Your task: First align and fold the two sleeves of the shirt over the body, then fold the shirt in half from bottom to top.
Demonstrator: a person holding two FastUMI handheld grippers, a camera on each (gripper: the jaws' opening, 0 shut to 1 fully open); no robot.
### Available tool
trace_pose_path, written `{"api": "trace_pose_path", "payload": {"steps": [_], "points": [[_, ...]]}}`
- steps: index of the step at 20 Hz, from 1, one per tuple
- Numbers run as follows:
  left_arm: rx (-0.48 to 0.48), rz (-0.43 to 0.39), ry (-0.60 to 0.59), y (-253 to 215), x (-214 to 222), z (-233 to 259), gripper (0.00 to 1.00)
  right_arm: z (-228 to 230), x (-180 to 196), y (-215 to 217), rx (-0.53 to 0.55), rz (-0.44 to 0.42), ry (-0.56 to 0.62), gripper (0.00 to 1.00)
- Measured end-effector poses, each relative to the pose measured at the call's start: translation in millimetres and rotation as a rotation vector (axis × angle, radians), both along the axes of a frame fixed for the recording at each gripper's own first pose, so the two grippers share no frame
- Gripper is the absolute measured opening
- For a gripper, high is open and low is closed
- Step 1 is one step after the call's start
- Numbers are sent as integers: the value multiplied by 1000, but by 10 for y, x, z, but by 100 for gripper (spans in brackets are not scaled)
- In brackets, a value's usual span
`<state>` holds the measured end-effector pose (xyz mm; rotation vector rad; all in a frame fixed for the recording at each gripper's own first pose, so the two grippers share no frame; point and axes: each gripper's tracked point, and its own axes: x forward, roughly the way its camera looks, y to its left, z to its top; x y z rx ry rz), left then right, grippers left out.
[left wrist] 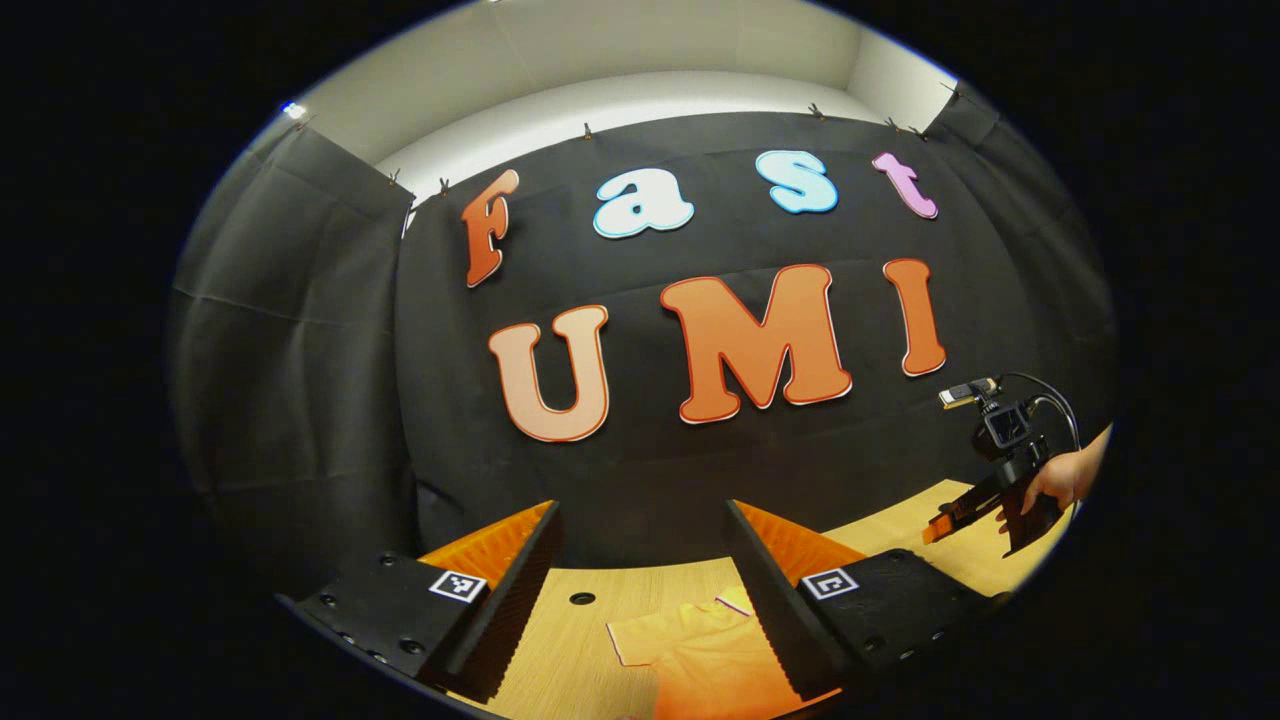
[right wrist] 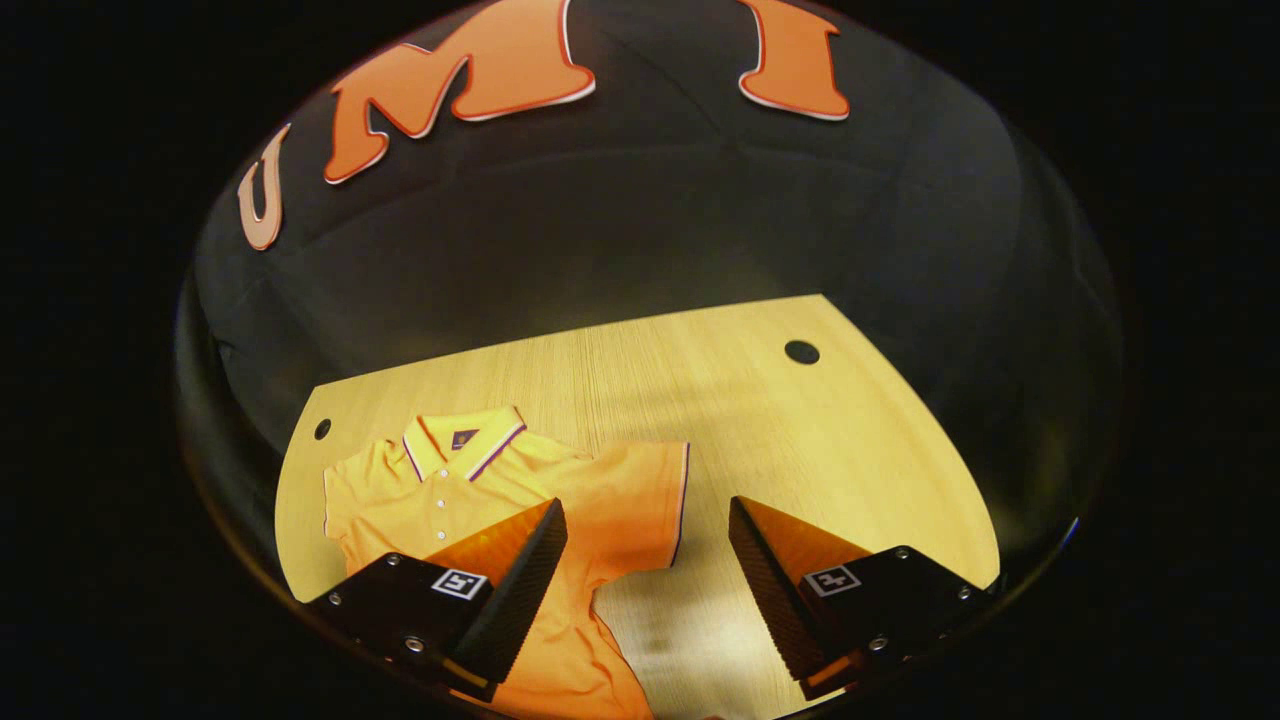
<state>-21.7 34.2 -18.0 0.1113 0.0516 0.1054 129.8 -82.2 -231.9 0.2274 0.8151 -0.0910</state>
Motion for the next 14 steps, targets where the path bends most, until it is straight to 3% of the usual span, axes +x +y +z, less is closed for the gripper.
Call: {"api": "trace_pose_path", "payload": {"steps": [5, 11, 14], "points": [[21, 80, 60, 109, -87, -147, 98, -435, 214, -23, 53, 29, 167, 98], [50, 115, 120, 62, -165, -236, 99, -913, 336, 14, 153, 34, 340, 96], [47, 127, 160, 14, -195, -335, 99, -1176, 376, -14, 121, 54, 409, 90]]}}
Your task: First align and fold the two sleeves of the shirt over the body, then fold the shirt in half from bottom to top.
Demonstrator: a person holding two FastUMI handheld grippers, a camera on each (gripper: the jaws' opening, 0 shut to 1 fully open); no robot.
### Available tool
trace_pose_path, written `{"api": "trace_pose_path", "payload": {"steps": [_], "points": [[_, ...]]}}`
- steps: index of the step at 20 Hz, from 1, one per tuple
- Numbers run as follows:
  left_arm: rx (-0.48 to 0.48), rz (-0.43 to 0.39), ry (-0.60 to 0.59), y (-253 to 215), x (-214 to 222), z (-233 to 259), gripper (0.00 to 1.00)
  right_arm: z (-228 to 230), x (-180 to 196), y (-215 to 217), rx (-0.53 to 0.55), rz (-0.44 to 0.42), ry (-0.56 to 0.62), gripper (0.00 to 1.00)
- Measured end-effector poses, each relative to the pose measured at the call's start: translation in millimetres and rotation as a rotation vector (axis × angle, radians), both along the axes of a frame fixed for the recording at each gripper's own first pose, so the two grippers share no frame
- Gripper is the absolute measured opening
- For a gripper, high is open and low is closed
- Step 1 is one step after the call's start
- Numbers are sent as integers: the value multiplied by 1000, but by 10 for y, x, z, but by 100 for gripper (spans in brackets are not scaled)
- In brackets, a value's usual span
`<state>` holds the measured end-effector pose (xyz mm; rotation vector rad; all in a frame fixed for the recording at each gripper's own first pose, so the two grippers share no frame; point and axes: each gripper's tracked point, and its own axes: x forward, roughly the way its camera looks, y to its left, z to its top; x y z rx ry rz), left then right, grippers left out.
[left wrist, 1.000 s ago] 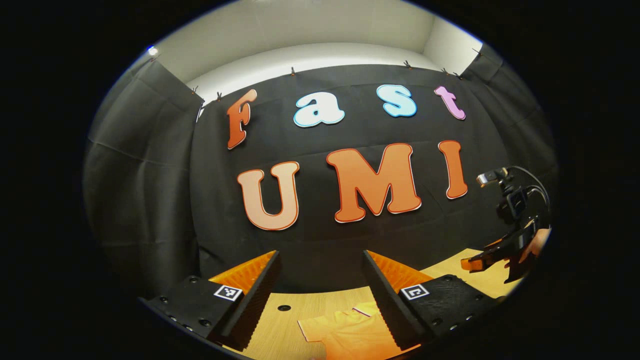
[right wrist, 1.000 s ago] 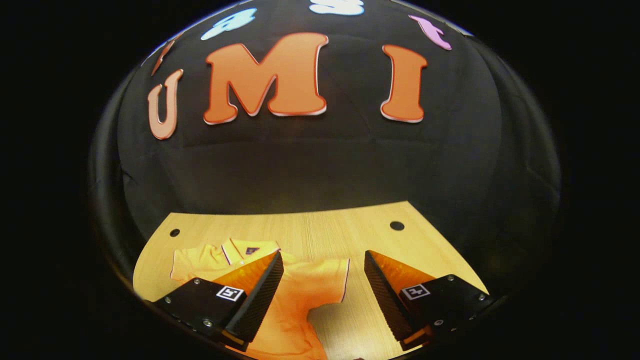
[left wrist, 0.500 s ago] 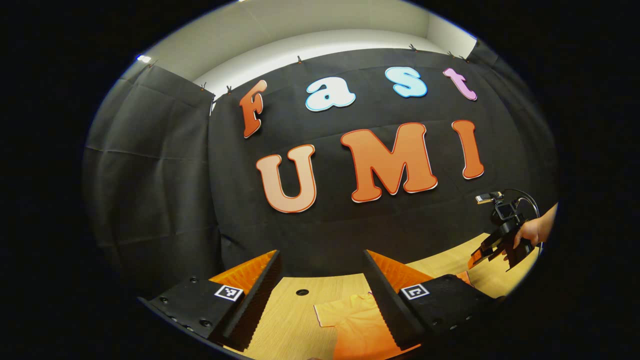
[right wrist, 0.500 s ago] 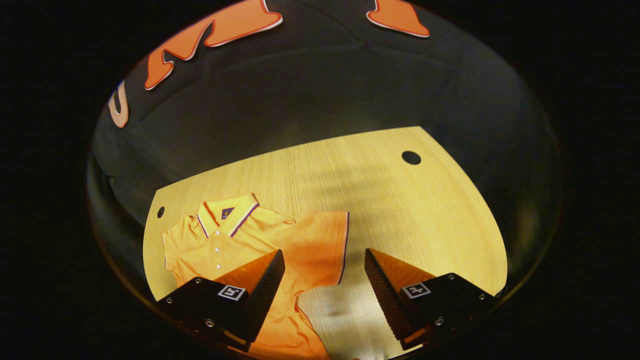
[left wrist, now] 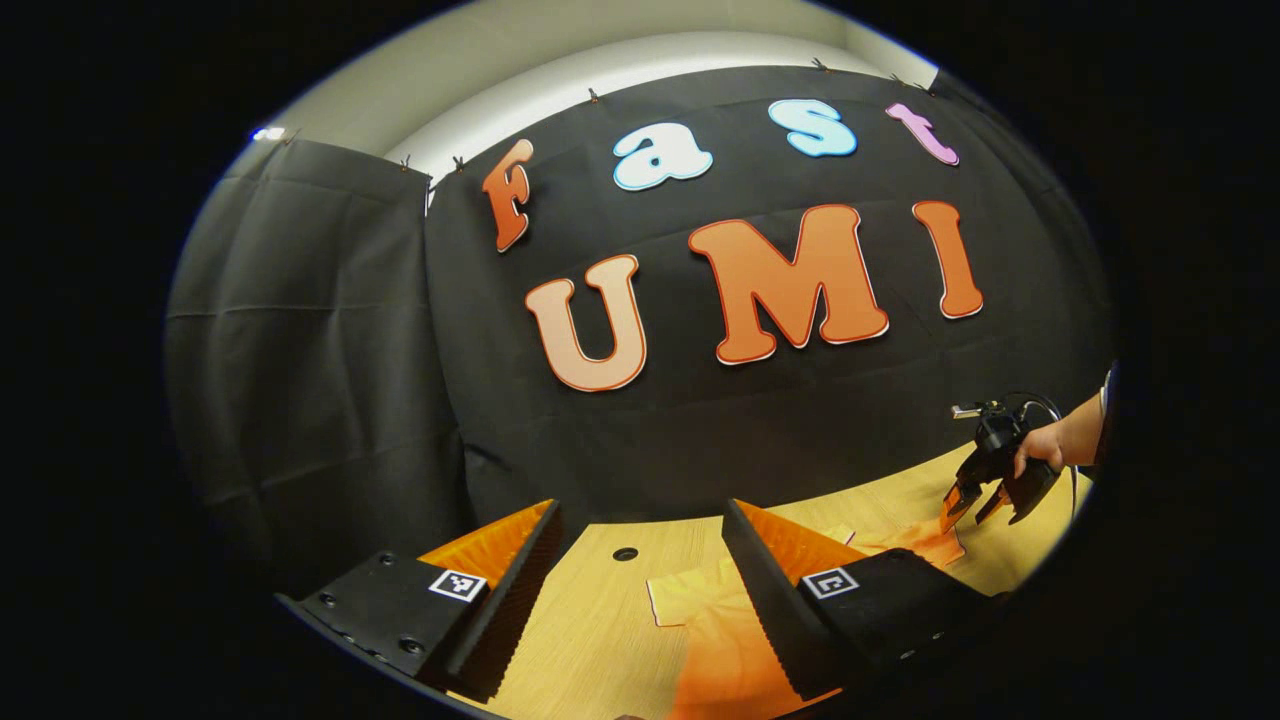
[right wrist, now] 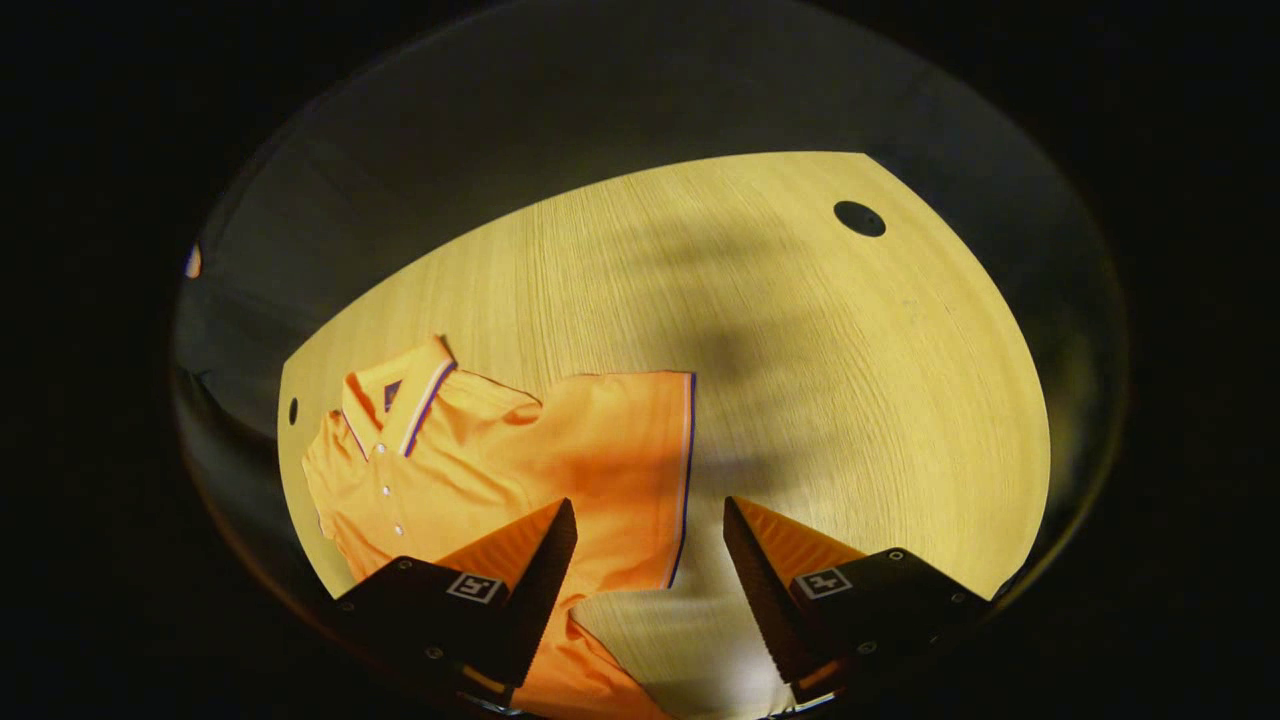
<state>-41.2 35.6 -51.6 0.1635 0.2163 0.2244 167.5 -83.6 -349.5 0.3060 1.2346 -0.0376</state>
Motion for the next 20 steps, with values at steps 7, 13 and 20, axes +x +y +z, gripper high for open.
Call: {"api": "trace_pose_path", "payload": {"steps": [7, 13, 20], "points": [[15, 50, 51, 28, -116, -107, 99, -343, 2, -3, -81, 57, 138, 70], [28, 53, 74, -3, -101, -162, 99, -352, 104, 4, -95, 54, 145, 36], [6, 20, 82, -19, -12, -217, 99, -89, 215, 125, -8, 63, 31, 10]]}}
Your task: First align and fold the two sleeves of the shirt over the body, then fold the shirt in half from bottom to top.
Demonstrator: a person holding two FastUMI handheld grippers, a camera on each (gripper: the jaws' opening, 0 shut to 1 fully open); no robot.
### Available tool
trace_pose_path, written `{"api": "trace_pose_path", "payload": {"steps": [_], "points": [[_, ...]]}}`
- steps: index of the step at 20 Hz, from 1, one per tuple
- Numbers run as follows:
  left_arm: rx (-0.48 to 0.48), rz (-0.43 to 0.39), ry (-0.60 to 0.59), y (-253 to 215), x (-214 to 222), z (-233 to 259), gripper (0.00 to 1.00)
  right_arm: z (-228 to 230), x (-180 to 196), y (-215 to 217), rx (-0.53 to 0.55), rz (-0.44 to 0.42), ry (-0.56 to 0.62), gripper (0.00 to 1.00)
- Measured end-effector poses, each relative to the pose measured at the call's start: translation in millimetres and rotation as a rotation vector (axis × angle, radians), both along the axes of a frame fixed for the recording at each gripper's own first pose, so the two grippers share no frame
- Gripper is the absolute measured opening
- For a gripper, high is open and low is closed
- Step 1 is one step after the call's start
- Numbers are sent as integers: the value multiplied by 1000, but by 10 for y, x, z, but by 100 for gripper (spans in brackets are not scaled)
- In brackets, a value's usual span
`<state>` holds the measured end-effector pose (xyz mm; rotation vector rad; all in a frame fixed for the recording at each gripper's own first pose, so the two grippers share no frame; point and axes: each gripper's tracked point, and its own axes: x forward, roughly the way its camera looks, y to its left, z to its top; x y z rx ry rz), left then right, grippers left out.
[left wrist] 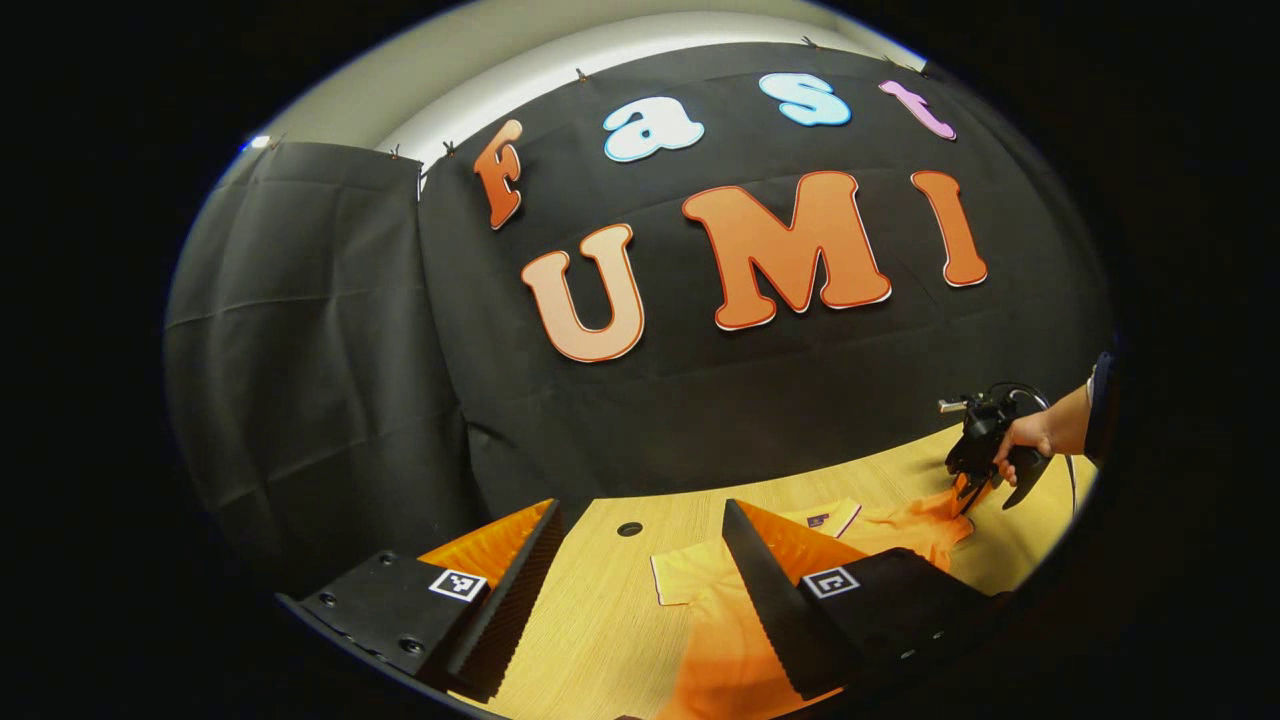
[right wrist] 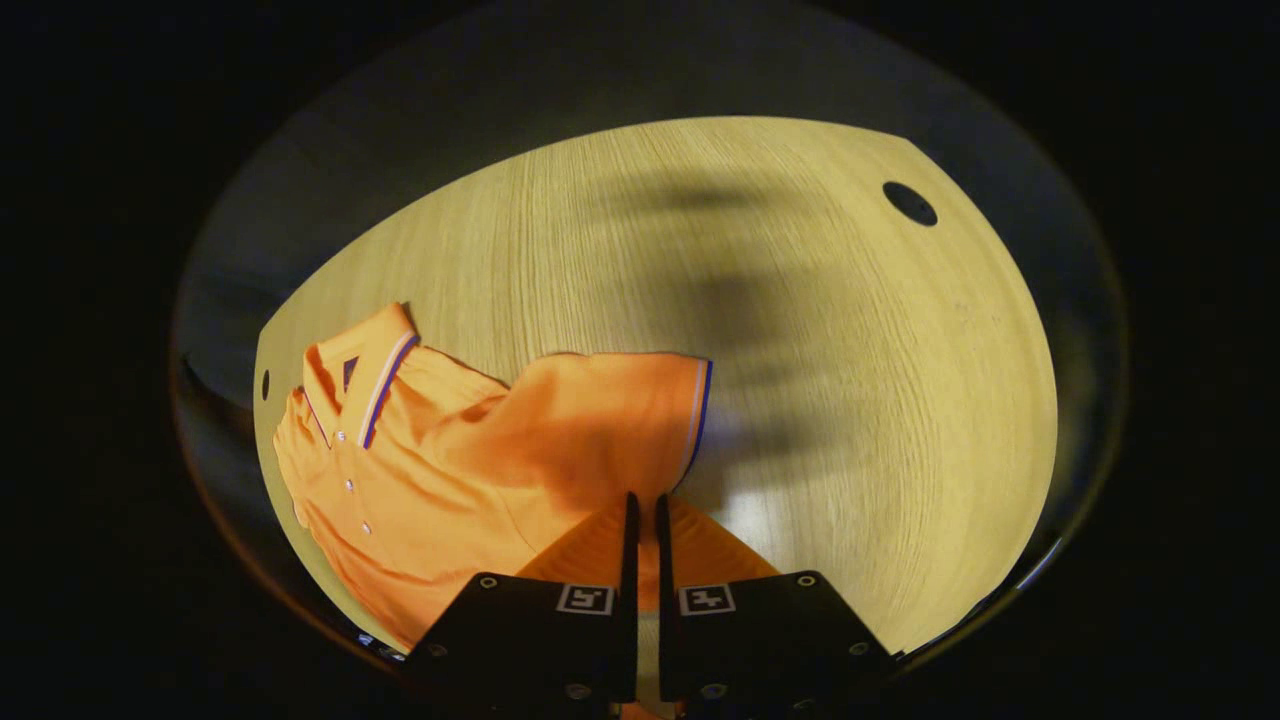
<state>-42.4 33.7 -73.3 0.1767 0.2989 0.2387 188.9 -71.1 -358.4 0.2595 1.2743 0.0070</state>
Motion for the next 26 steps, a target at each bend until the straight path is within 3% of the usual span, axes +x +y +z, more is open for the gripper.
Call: {"api": "trace_pose_path", "payload": {"steps": [9, 16, 18, 21, 23, 25, 26], "points": [[-26, 42, 40, 263, -49, -200, 99, 661, 59, 724, 155, 63, -70, 9], [-35, 80, 63, 395, -115, -304, 99, 870, 18, 1404, 319, 112, -72, 9], [-40, 94, 68, 437, -139, -322, 99, 950, 32, 1497, 366, 116, -81, 20], [-66, 113, 74, 519, -104, -364, 99, 1051, 45, 1512, 396, 112, -104, 23], [-97, 114, 98, 575, -23, -455, 99, 1120, 48, 1438, 372, 123, -144, 27], [-133, 106, 112, 658, 133, -549, 99, 1219, 7, 1324, 334, 135, -189, 40], [-151, 97, 123, 713, 233, -622, 99, 1296, -18, 1264, 317, 131, -214, 42]]}}
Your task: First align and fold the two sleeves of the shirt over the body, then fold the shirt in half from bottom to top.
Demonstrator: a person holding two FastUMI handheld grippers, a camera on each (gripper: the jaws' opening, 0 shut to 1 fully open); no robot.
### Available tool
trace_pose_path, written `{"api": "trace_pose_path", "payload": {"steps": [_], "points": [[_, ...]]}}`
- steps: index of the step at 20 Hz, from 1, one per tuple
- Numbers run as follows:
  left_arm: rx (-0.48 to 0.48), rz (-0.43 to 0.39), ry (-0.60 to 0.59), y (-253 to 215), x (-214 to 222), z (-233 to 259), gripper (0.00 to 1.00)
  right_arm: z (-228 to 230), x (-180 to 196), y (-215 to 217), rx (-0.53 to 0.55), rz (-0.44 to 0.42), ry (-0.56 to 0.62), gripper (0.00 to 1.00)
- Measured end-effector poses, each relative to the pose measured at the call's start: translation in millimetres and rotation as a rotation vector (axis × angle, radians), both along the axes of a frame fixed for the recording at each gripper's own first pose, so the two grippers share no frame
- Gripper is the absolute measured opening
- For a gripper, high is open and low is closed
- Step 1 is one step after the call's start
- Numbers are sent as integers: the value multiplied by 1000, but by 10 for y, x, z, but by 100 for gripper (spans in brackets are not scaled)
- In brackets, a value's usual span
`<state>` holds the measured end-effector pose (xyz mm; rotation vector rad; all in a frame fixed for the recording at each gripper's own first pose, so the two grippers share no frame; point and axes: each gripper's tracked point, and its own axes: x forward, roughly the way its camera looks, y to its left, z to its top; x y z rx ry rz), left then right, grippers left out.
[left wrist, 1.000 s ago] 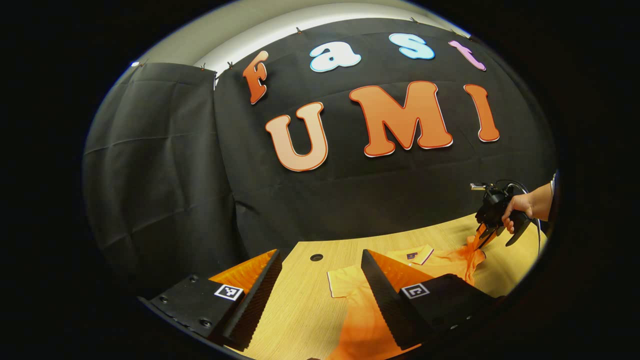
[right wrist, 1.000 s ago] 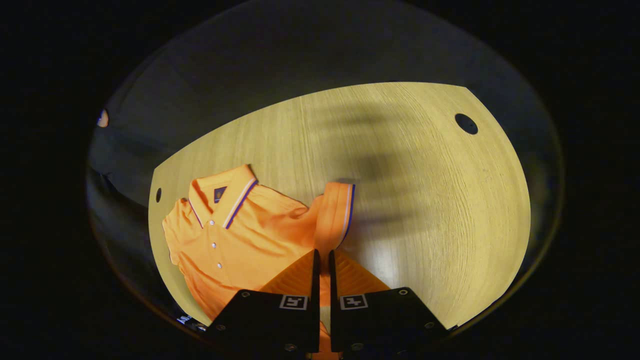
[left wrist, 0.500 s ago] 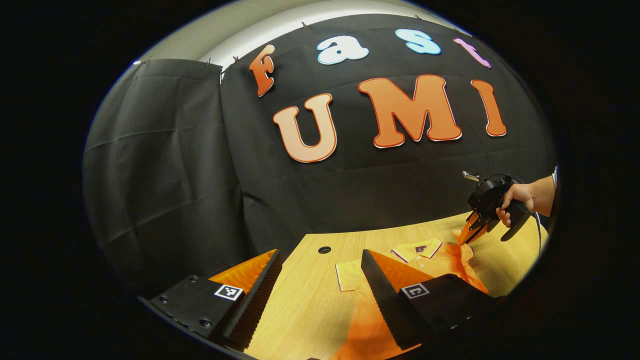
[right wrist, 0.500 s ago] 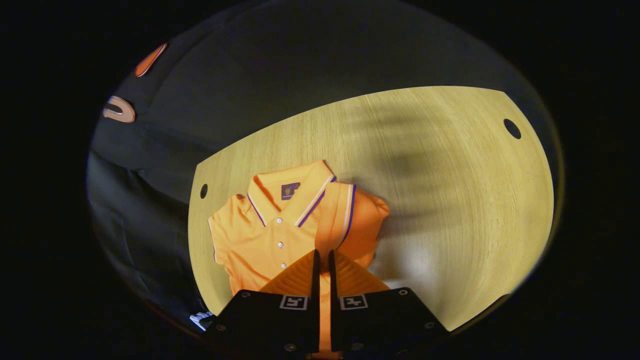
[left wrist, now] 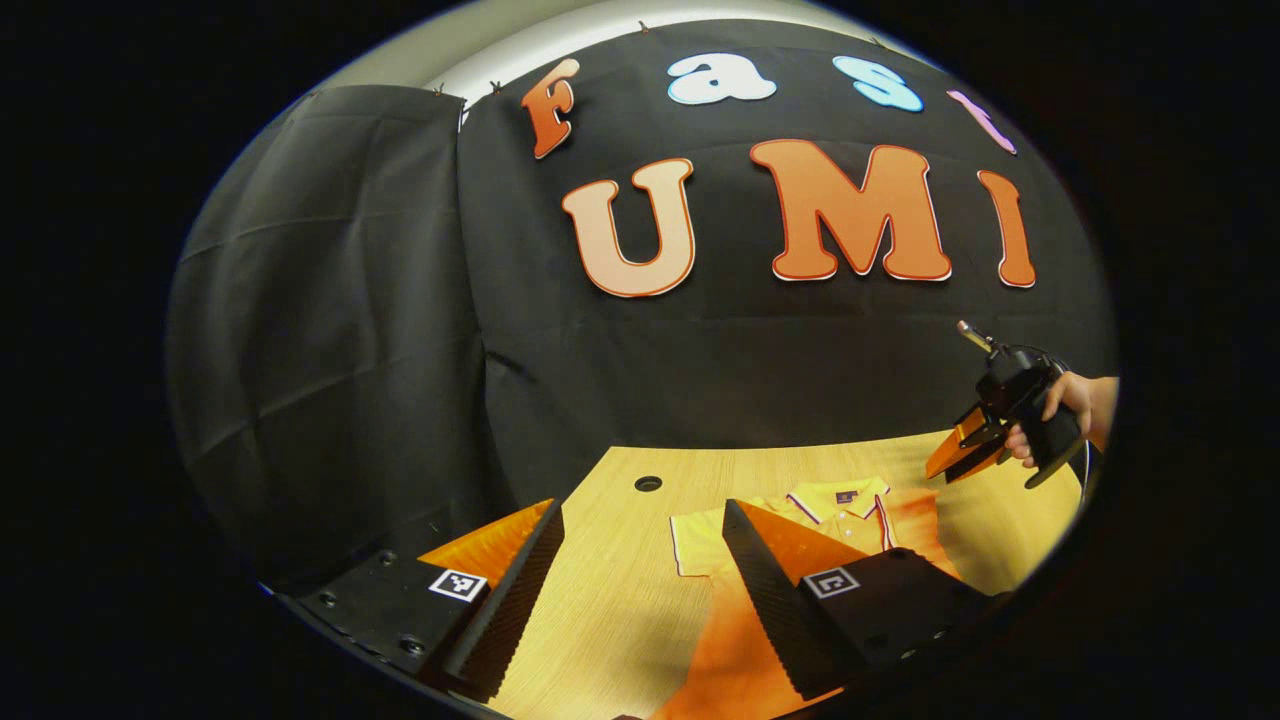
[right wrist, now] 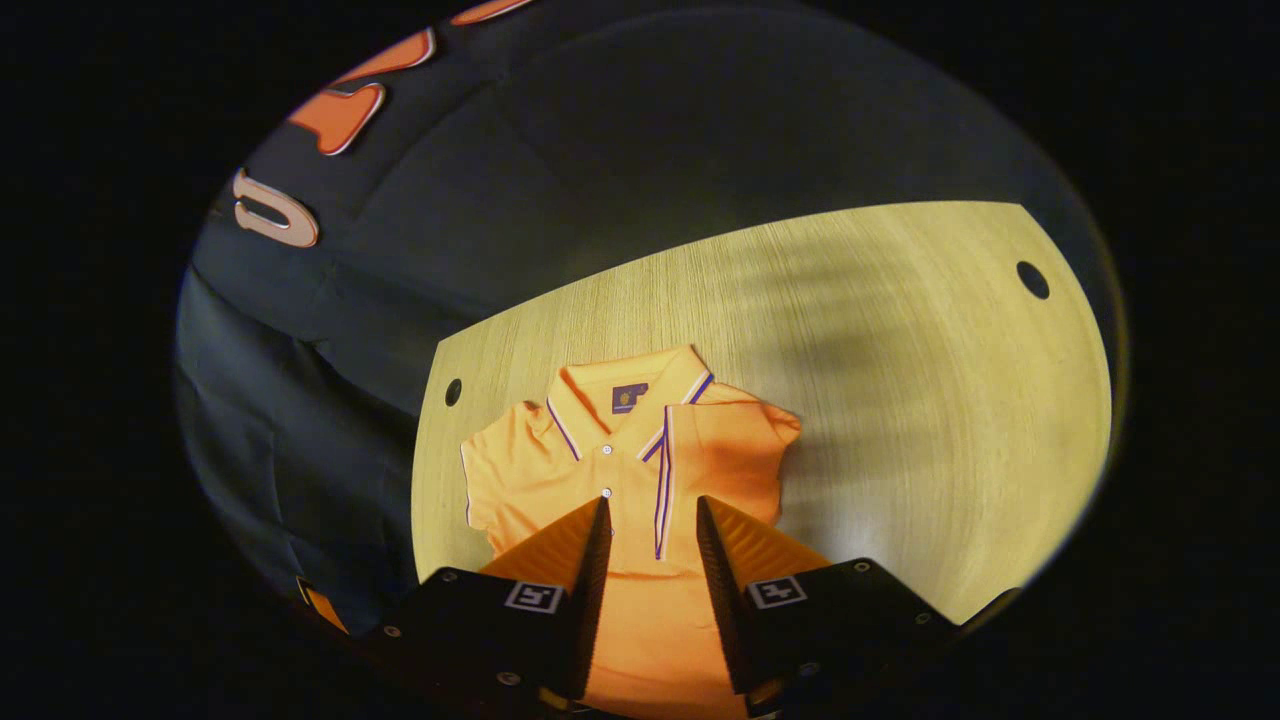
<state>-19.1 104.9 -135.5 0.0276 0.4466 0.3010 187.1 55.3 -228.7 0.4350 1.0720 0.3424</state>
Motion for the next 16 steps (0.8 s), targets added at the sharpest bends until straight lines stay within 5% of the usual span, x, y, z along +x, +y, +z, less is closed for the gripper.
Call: {"api": "trace_pose_path", "payload": {"steps": [1, 2, 3, 6, 14, 16], "points": [[-28, -15, 18, 34, 107, -89, 99, 85, -38, -38, -3, -12, -25, 59], [-58, -31, 45, 88, 225, -190, 99, 180, -89, -82, -8, -29, -47, 59], [-87, -35, 83, 148, 326, -321, 99, 280, -143, -143, -12, -51, -69, 72], [-177, -100, 213, 211, 654, -796, 99, 504, -359, -319, -43, -133, -124, 86], [-423, -166, 619, 220, 1171, -2136, 98, 820, -1122, -800, -267, -322, -297, 95], [-448, -201, 689, 186, 1286, -2319, 98, 910, -1307, -755, -241, -372, -322, 96]]}}
